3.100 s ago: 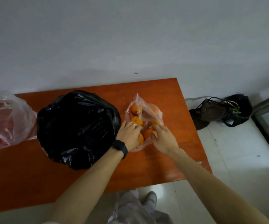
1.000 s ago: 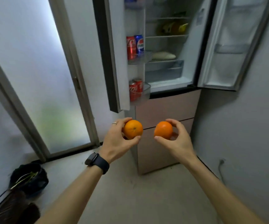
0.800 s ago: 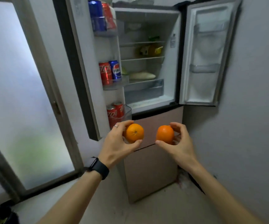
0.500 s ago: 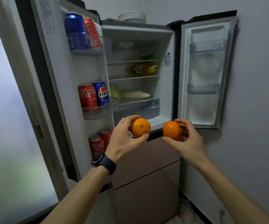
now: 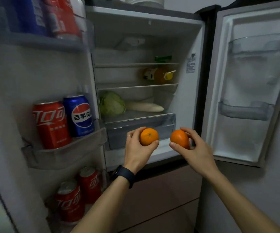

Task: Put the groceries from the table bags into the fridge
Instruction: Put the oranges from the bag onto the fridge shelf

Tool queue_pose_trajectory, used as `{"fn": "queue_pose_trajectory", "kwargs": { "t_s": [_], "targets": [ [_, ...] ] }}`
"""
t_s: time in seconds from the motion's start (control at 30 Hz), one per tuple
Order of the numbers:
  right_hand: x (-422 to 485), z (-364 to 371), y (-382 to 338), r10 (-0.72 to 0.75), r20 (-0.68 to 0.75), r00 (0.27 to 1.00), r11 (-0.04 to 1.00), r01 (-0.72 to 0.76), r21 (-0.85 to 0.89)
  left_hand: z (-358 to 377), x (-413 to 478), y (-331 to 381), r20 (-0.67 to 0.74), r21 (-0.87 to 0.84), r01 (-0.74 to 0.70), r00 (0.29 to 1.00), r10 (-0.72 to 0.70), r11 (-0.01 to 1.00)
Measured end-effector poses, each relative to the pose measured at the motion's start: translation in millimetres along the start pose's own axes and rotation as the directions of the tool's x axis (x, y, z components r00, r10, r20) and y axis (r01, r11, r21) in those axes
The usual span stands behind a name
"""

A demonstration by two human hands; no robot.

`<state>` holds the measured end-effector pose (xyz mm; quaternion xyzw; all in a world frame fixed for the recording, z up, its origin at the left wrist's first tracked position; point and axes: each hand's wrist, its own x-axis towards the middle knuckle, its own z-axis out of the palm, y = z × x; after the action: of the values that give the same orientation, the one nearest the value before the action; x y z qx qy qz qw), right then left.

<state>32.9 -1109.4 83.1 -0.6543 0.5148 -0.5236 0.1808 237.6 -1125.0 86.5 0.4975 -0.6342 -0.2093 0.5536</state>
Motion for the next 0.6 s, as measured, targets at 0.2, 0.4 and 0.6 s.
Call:
{"fn": "queue_pose_trajectory", "kwargs": {
  "t_s": [0.2, 0.4, 0.6],
  "targets": [
    [121.5, 32.8, 69.2, -0.044, 0.093, 0.995, 0.999, 0.043, 0.012, 53.7, 88.0, -51.2, -0.108, 0.094, 0.117, 0.988, -0.107, 0.989],
    [249.6, 67.5, 115.5, 0.001, 0.151, 0.989, 1.000, 0.002, -0.021, 86.5, 204.8, -87.3, -0.202, 0.343, 0.181, 0.972, -0.116, 0.922],
    [343.4, 109.6, 131.0, -0.061, 0.246, 0.967, 0.977, 0.108, -0.184, 94.2, 291.0, -113.0, -0.233, 0.469, 0.231, 0.963, -0.133, 0.853]
  ]
}}
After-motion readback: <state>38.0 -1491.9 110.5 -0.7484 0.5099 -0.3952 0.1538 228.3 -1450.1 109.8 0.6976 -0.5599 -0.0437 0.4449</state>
